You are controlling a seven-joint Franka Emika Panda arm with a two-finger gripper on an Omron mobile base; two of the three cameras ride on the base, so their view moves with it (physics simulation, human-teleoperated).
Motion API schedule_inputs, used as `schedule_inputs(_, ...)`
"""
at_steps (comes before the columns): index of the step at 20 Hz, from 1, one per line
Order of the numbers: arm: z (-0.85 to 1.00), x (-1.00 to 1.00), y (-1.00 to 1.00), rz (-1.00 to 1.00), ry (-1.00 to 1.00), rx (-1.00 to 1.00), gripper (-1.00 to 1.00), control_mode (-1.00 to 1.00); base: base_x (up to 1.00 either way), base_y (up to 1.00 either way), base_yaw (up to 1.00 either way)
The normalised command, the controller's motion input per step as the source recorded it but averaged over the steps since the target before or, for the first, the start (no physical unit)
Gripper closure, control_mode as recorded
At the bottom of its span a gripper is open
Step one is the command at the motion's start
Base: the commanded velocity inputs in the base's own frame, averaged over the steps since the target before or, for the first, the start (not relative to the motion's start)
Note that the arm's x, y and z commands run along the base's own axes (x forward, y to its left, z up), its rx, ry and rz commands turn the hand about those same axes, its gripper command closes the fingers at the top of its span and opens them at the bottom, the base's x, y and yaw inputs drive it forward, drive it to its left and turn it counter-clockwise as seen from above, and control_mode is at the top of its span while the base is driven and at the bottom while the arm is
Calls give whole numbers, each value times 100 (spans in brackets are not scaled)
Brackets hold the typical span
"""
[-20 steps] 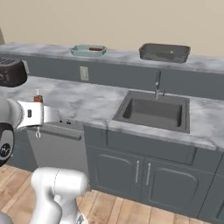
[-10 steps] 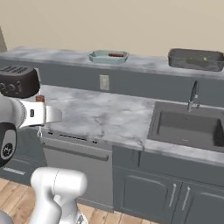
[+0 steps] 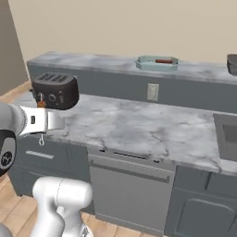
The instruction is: Place the cold items (cucumber and broccoli) from the fridge in one tupperware on the dining counter. Place the warm items (kebab skewer and hot dog) in the stove area in another tupperware.
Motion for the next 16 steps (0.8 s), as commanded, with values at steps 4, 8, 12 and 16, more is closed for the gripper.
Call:
schedule_inputs(4,0,0,0,0,0,0,100,100,1,100,0)
schedule_inputs(8,0,0,0,0,0,0,100,100,2,100,0)
schedule_inputs(12,0,0,0,0,0,0,100,100,4,100,0)
schedule_inputs(16,0,0,0,0,0,0,100,100,5,100,0)
